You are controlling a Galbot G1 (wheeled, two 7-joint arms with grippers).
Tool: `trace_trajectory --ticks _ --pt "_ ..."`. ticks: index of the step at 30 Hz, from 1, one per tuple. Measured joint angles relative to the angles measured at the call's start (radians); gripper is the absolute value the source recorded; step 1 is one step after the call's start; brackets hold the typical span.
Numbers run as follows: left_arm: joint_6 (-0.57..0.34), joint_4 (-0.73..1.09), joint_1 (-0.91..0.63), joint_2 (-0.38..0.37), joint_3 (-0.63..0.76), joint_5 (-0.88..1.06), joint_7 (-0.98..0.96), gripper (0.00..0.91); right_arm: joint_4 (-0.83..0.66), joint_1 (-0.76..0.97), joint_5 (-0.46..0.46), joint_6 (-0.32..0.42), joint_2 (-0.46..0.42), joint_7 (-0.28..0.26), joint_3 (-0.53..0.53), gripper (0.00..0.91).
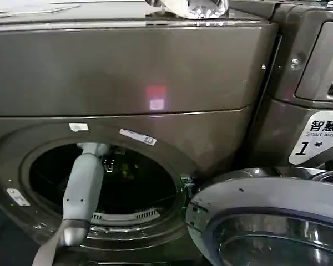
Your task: Grasp the clothes from the dryer.
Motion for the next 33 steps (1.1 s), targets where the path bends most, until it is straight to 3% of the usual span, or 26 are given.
trace_trajectory --ticks 17,18,19,20,21,33 --pt "0.004 0.165 -0.037 0.006 -0.068 0.016 -0.087 0.907 0.000 0.003 -0.011 0.007 0.004 -0.001 -0.013 0.907" --pt "0.004 0.174 -0.038 0.007 -0.070 0.015 -0.092 0.830 0.000 0.004 -0.011 0.008 0.004 -0.001 -0.013 0.907" --pt "0.003 0.182 -0.039 0.007 -0.073 0.014 -0.096 0.444 0.000 0.004 -0.011 0.008 0.004 -0.001 -0.013 0.907" --pt "0.002 0.191 -0.040 0.007 -0.074 0.012 -0.101 0.114 0.000 0.004 -0.012 0.008 0.004 -0.001 -0.013 0.907" --pt "0.002 0.199 -0.041 0.007 -0.076 0.010 -0.105 0.000 0.000 0.004 -0.012 0.008 0.004 -0.001 -0.013 0.907" --pt "0.002 0.221 -0.022 0.005 -0.085 -0.032 -0.141 0.000 -0.003 0.005 -0.016 0.011 0.003 -0.001 -0.017 0.907"
